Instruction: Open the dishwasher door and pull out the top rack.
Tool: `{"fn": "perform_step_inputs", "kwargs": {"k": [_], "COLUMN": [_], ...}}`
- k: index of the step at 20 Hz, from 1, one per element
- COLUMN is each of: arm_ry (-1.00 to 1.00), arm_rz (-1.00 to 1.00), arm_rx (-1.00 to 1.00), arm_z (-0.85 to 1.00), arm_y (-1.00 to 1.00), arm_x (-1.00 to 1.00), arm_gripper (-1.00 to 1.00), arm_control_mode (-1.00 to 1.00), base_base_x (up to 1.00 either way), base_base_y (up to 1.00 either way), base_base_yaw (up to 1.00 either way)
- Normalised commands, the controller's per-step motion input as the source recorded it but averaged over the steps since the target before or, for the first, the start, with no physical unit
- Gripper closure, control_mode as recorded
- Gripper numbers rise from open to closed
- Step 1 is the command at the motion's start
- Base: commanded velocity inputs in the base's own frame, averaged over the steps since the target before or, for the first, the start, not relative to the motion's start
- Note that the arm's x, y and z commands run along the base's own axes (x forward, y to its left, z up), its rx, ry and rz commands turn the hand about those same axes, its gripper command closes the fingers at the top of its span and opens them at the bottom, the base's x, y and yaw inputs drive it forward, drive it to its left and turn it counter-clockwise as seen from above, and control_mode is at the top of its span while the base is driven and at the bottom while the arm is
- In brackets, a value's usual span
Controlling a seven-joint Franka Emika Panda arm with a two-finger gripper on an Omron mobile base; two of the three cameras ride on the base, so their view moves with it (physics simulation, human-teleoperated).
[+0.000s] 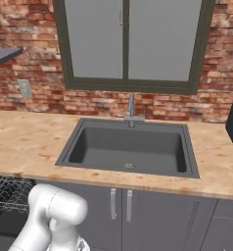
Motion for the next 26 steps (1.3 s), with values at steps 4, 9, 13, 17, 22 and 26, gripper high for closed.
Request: {"fn": "perform_step_inputs", "kwargs": {"k": [4,9,13,17,22,26], "arm_ry": [-0.05,0.02,0.02,0.0,-0.03,-0.07], "arm_rz": [0.0,0.04,0.04,0.0,0.0,0.02], "arm_rx": [0.0,0.0,0.05,0.05,0.05,0.04], "arm_z": [-0.21,0.04,0.37,0.32,0.39,0.47], "arm_y": [0.35,0.26,-0.01,-0.03,0.0,0.0], "arm_x": [-0.62,-0.1,0.59,0.62,0.6,0.43], "arm_gripper": [-1.0,-1.0,-1.0,-1.0,-1.0,-1.0], "arm_control_mode": [-1.0,-1.0,-1.0,-1.0,-1.0,-1.0], "base_base_x": [0.0,0.0,0.0,0.0,0.0,0.0], "base_base_y": [0.0,0.0,0.0,0.0,0.0,0.0], "base_base_yaw": [0.0,0.0,0.0,0.0,0.0,0.0]}}
